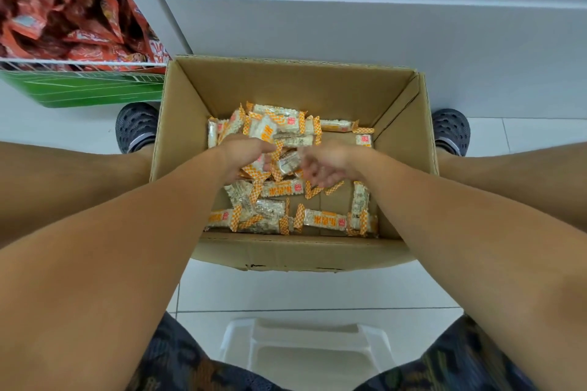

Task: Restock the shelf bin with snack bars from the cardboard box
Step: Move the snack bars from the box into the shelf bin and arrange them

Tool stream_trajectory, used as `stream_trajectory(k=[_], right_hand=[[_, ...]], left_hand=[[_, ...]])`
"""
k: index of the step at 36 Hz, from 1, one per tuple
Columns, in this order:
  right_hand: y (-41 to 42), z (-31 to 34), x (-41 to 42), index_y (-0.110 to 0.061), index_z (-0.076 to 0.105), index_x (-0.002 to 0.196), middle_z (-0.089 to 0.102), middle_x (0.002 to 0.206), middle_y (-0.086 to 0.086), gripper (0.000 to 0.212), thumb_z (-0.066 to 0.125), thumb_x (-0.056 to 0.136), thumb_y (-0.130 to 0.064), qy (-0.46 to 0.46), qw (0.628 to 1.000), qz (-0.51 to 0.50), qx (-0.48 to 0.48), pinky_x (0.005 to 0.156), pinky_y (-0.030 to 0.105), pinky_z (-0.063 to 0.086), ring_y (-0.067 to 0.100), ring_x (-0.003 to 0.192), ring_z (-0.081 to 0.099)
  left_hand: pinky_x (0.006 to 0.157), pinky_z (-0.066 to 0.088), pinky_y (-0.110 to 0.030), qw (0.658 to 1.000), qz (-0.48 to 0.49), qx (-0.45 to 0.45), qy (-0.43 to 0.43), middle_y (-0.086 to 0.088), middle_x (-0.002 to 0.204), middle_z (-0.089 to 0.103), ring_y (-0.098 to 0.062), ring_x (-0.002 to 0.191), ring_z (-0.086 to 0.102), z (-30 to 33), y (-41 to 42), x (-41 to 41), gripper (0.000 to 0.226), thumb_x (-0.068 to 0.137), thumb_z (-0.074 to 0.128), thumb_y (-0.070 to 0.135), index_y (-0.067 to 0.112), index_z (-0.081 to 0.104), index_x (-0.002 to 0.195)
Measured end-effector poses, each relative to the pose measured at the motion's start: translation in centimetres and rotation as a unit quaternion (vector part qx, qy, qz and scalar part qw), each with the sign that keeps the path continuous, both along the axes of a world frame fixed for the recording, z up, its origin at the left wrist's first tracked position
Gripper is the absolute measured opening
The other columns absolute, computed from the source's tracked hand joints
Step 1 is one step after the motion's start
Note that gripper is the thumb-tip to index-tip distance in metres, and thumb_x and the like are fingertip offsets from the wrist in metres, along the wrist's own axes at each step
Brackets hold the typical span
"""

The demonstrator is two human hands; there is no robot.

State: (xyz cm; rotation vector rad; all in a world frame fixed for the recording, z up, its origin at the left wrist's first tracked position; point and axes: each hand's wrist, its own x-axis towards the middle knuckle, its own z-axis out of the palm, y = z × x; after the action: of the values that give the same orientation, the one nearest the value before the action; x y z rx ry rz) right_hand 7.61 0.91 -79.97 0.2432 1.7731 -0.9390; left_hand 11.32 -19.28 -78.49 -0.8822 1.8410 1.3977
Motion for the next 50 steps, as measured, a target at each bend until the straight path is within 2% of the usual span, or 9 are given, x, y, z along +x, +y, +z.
stream_trajectory(k=[4, 11, 16, 19, 24, 28, 32, 38, 50], right_hand=[[0.3, -2.3, 2.4, -0.002, 0.065, 0.123, 0.07, 0.09, 0.013, 0.039, 0.073, 0.091, -0.021, 0.002, 0.948, 0.295, 0.123, 0.059, 0.031, 0.055, 0.023, 0.072, 0.064], [0.0, -3.1, 3.3, -0.004, 0.068, 0.113, 0.069, 0.096, 0.014, 0.035, 0.078, 0.086, -0.024, 0.033, 0.919, 0.379, 0.101, 0.057, 0.024, 0.047, 0.019, 0.072, 0.056], [0.8, 0.3, -1.0, -0.008, 0.064, 0.086, 0.063, 0.064, 0.006, 0.014, 0.066, 0.095, -0.018, 0.013, 0.99, 0.139, -0.016, 0.045, 0.02, 0.046, 0.011, 0.048, 0.055], [1.3, 3.4, -3.4, -0.009, 0.062, 0.101, 0.07, 0.079, 0.012, 0.009, 0.065, 0.094, -0.005, -0.029, 0.982, -0.079, -0.171, 0.065, 0.024, 0.059, 0.014, 0.062, 0.068], [0.9, 5.2, -4.4, -0.011, 0.063, 0.108, 0.072, 0.097, 0.016, 0.02, 0.062, 0.093, 0.002, 0.004, 0.96, -0.131, -0.247, 0.074, 0.03, 0.062, 0.021, 0.076, 0.071], [0.2, 5.0, -3.7, -0.008, 0.063, 0.116, 0.072, 0.095, 0.014, 0.027, 0.064, 0.091, 0.002, 0.01, 0.94, -0.196, -0.28, 0.068, 0.024, 0.061, 0.019, 0.073, 0.07], [-0.1, 4.8, -3.6, -0.006, 0.065, 0.113, 0.073, 0.098, 0.014, 0.027, 0.071, 0.087, -0.001, 0.039, 0.946, -0.199, -0.253, 0.067, 0.023, 0.061, 0.019, 0.08, 0.072], [0.3, 6.7, -4.6, -0.024, 0.057, 0.126, 0.069, 0.116, 0.0, 0.051, 0.081, 0.081, -0.014, 0.12, 0.974, -0.073, -0.18, 0.086, 0.035, 0.055, 0.019, 0.105, 0.066], [2.7, 26.0, -5.9, -0.017, 0.067, 0.108, 0.068, 0.103, 0.009, 0.041, 0.087, 0.074, -0.028, 0.281, 0.942, 0.112, -0.146, 0.075, 0.039, 0.051, 0.017, 0.086, 0.064]], left_hand=[[0.104, 0.041, -0.045, 0.999, 0.026, -0.021, 0.006, -0.002, 0.154, 0.04, -0.023, 0.14, 0.04, 0.0, -0.6, -0.1, 0.062, 0.089, 0.069, 0.045, 0.01, 0.053, 0.137], [0.099, 0.048, -0.045, 1.0, 0.02, 0.023, -0.007, -0.002, 0.153, 0.041, -0.023, 0.142, 0.035, 0.8, 0.5, 0.0, 0.065, 0.094, 0.059, 0.049, 0.013, 0.041, 0.146], [0.106, 0.042, -0.054, 0.998, 0.021, 0.052, 0.0, 0.004, 0.153, 0.034, -0.031, 0.141, 0.037, 1.2, 0.6, -0.1, 0.072, 0.094, 0.06, 0.037, 0.028, 0.022, 0.154], [0.104, 0.043, -0.053, 0.997, -0.001, 0.069, 0.028, 0.002, 0.153, 0.041, -0.028, 0.136, 0.044, 2.0, 0.9, -0.4, 0.062, 0.098, 0.056, 0.028, 0.038, 0.025, 0.151], [0.071, 0.055, -0.034, 0.984, 0.013, 0.171, 0.04, -0.001, 0.102, 0.075, -0.02, 0.082, 0.072, 3.3, 1.7, -0.6, 0.028, 0.102, 0.048, 0.027, 0.024, 0.054, 0.129], [0.066, 0.057, -0.031, 0.965, -0.001, 0.257, 0.049, -0.003, 0.084, 0.07, -0.019, 0.073, 0.065, 3.9, 2.1, -0.6, 0.054, 0.095, 0.039, 0.065, 0.022, 0.063, 0.117], [0.093, 0.052, -0.04, 0.978, -0.117, 0.166, 0.04, 0.004, 0.123, 0.067, -0.02, 0.108, 0.065, 3.6, 1.6, -0.5, 0.082, 0.067, 0.08, 0.063, 0.039, 0.047, 0.138], [0.088, 0.048, -0.03, 0.972, -0.175, 0.125, 0.089, 0.014, 0.105, 0.069, -0.009, 0.102, 0.063, 5.2, 1.7, -1.2, 0.053, 0.088, 0.073, 0.018, 0.043, 0.047, 0.126], [0.083, 0.049, -0.026, 0.885, -0.33, -0.083, 0.319, 0.009, 0.113, 0.064, -0.008, 0.106, 0.061, 23.6, 0.0, -5.1, 0.065, 0.056, 0.086, 0.05, 0.028, 0.059, 0.111]])
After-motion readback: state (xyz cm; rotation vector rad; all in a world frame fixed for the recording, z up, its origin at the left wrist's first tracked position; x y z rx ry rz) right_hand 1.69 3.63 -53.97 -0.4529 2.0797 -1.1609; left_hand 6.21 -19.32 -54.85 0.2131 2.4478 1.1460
